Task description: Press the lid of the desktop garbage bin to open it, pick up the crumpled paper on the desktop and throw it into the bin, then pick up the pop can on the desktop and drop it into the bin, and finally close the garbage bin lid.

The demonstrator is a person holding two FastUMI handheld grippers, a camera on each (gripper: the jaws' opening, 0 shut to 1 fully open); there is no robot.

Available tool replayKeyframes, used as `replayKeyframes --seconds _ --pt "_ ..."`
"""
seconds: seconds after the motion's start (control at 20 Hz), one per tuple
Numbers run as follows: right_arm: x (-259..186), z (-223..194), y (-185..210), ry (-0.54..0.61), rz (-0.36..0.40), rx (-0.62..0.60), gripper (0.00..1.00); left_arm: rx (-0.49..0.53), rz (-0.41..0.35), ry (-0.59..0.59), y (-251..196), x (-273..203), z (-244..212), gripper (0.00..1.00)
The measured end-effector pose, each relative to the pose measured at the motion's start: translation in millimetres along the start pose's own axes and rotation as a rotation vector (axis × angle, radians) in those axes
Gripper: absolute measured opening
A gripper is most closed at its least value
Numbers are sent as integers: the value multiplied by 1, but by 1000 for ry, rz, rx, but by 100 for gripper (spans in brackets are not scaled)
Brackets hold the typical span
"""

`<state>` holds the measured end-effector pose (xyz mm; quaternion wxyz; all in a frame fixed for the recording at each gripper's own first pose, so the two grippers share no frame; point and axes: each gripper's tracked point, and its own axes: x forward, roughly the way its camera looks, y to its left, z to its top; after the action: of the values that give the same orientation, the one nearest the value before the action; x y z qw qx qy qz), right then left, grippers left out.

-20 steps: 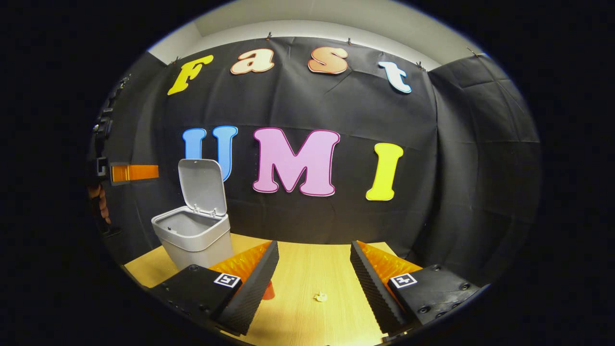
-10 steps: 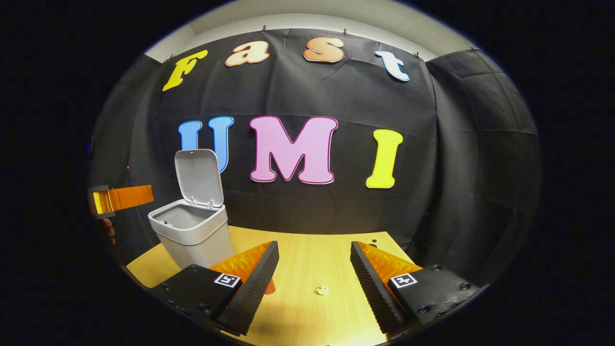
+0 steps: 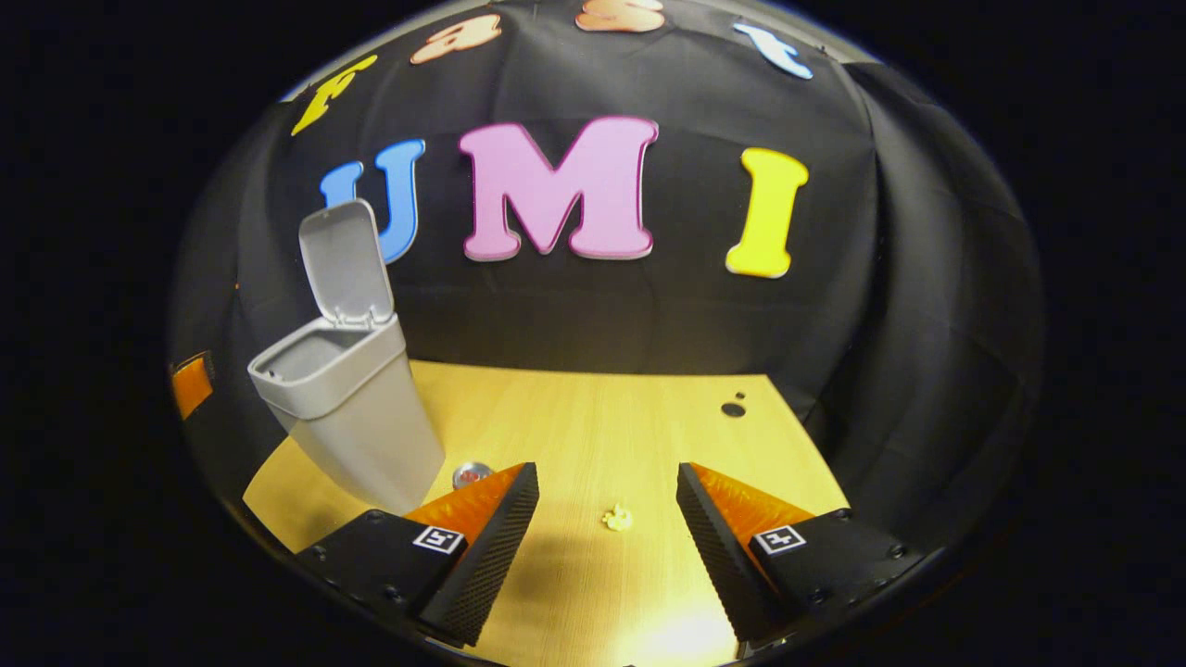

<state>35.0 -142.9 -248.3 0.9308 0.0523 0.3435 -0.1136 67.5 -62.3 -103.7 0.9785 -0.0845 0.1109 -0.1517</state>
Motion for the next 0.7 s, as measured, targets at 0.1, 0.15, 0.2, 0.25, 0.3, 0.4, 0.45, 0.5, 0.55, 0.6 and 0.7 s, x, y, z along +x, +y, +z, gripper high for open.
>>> replayKeyframes --seconds 0.1,0.15,0.2,0.25,0.3,0.4,0.45,0.5,0.55,0.6,0.7 --pt "21 -24 -3 90 20 12 97 7 22 31 1 -3 -11 94" --pt "32 -37 -6 131 27 13 97 14 35 44 3 -5 -15 94" --pt "43 -48 -8 173 36 10 97 22 48 54 5 -7 -17 94" --pt "56 -59 -8 214 42 2 97 27 63 63 7 -9 -19 94" --pt "69 -69 -9 251 51 -13 97 29 78 71 10 -11 -21 94" --pt "89 -90 -8 320 73 -60 98 26 107 87 15 -13 -26 94" --pt "100 -97 -7 338 82 -80 98 26 123 96 17 -14 -28 94" --pt "111 -104 -7 363 92 -92 98 28 140 106 19 -15 -31 94" --pt "120 -114 -5 394 104 -94 97 31 156 114 21 -16 -33 94" --pt "129 -123 -7 424 106 -98 98 35 167 122 22 -17 -34 94" --pt "148 -136 -9 473 103 -85 98 44 182 137 20 -17 -38 95"
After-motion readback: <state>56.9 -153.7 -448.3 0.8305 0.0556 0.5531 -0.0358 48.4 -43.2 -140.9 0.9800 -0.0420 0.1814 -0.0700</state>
